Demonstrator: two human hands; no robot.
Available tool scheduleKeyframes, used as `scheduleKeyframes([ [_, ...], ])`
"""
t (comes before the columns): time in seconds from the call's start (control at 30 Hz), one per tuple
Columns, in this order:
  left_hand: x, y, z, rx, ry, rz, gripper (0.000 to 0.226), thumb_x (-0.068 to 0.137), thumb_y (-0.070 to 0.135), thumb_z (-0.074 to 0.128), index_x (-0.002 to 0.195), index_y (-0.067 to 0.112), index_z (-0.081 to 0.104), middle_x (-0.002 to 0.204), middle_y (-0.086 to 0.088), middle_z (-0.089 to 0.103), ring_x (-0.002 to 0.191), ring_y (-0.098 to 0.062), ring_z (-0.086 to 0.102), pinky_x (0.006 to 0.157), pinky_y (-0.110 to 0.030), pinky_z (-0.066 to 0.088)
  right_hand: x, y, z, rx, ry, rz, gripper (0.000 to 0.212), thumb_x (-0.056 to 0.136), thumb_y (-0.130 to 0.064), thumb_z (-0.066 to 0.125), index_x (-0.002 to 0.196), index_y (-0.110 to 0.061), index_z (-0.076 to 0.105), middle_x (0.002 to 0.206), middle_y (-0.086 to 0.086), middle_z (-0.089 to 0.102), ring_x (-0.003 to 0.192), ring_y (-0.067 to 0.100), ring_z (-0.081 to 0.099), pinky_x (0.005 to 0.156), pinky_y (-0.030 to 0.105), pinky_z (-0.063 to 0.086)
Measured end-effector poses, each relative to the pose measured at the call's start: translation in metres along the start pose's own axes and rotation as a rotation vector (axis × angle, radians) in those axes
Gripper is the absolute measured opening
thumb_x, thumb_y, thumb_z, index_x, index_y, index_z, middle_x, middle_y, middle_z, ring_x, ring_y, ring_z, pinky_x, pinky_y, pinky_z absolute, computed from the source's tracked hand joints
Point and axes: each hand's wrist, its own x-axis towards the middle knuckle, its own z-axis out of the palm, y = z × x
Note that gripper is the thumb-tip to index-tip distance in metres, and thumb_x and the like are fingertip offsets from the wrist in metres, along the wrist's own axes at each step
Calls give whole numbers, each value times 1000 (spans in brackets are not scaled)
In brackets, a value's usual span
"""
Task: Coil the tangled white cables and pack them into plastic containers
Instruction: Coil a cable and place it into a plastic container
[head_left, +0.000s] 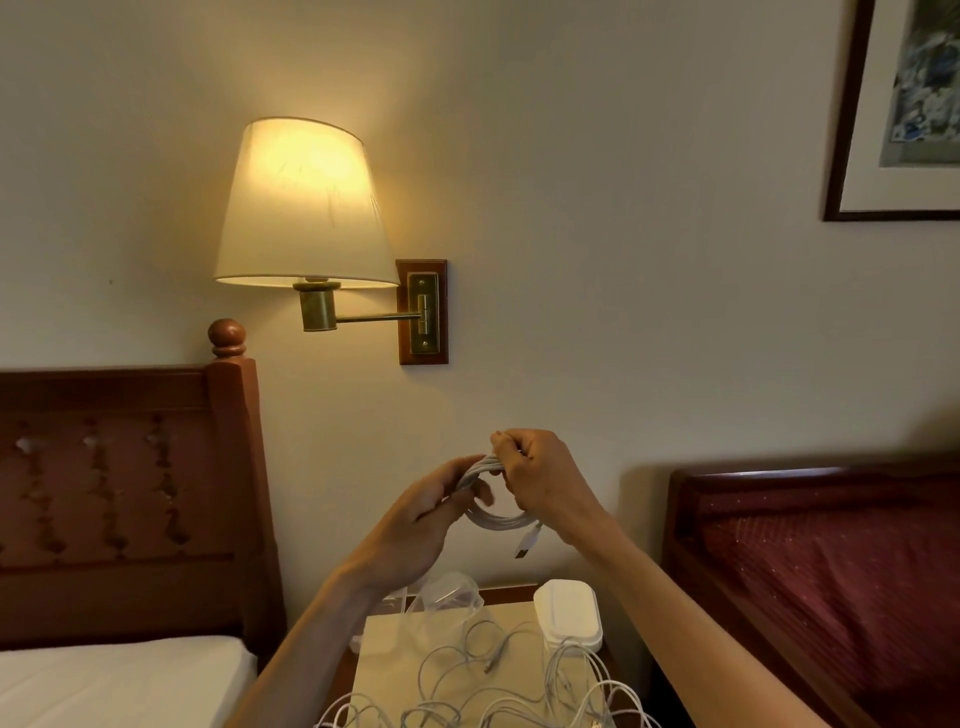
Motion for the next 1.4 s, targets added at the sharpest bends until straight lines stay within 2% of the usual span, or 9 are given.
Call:
scheduleKeyframes([
  [0.13, 3, 6, 3, -43, 38, -223, 30, 102, 11, 36, 108, 14, 65, 86, -2, 55, 81, -9, 48, 74, -24, 36, 0, 2, 4, -12, 56, 19, 37, 103, -26, 43, 72, -12, 58, 62, -2, 53, 48, 4, 48, 51, 9, 39],
  [0.3, 10, 11, 8, -105, 104, -313, 27, 87, 37, 38, 80, 15, 51, 69, 3, 47, 74, -17, 38, 69, -33, 31, 5, 2, 9, 6, 73, 37, 18, 104, -23, 37, 105, -15, 54, 95, -9, 55, 82, 6, 54, 64, 9, 40],
  [0.53, 18, 1, 20, -33, 379, -232, 47, 104, 37, 30, 66, 12, 43, 63, -2, 37, 60, -14, 33, 58, -23, 32, 0, 6, -2, 134, -168, -4, 25, 105, -22, 35, 100, -14, 58, 78, 0, 63, 68, 12, 61, 66, 18, 53],
  [0.63, 18, -2, 18, -41, 442, -226, 49, 104, 39, 29, 64, 14, 41, 58, 0, 36, 55, -12, 31, 55, -24, 29, -8, 20, -8, -14, -55, -44, 16, 100, -18, 49, 100, -16, 64, 88, -1, 70, 80, 13, 67, 75, 21, 57],
  [0.77, 20, -4, 21, -35, 466, -228, 50, 103, 41, 29, 61, 16, 41, 56, 1, 35, 54, -12, 30, 56, -30, 28, -20, 26, -15, -105, 46, 0, 6, 91, -22, 65, 86, -21, 68, 78, -5, 68, 71, 12, 65, 65, 21, 58],
  [0.97, 20, -11, 31, 25, 475, -229, 50, 101, 43, 29, 64, 14, 45, 59, -2, 39, 56, -14, 33, 56, -32, 29, -22, 5, -22, 367, 45, 235, 14, 91, -17, 64, 89, -5, 70, 73, 7, 71, 62, 14, 71, 60, 19, 56],
  [1.1, 23, -6, 32, -11, 494, -237, 51, 103, 42, 28, 65, 14, 47, 59, -2, 41, 57, -15, 35, 57, -32, 31, -30, 6, 1, 276, 201, 77, 4, 90, -15, 65, 92, -12, 65, 79, 2, 72, 68, 11, 72, 65, 21, 59],
  [1.27, 22, 3, 29, -116, 483, -290, 52, 104, 41, 27, 62, 14, 41, 58, 0, 36, 56, -13, 30, 57, -28, 27, -35, 33, 28, -320, 499, -360, 13, 83, -18, 75, 87, -15, 64, 96, -3, 60, 86, 9, 53, 67, 11, 43],
  [1.4, 19, 4, 26, -127, 480, -302, 53, 104, 42, 25, 61, 15, 38, 58, 1, 33, 57, -13, 29, 58, -27, 27, -30, 40, 25, -213, 428, -482, 12, 88, -14, 70, 94, -11, 61, 125, 4, 47, 107, 2, 50, 85, 6, 42],
])
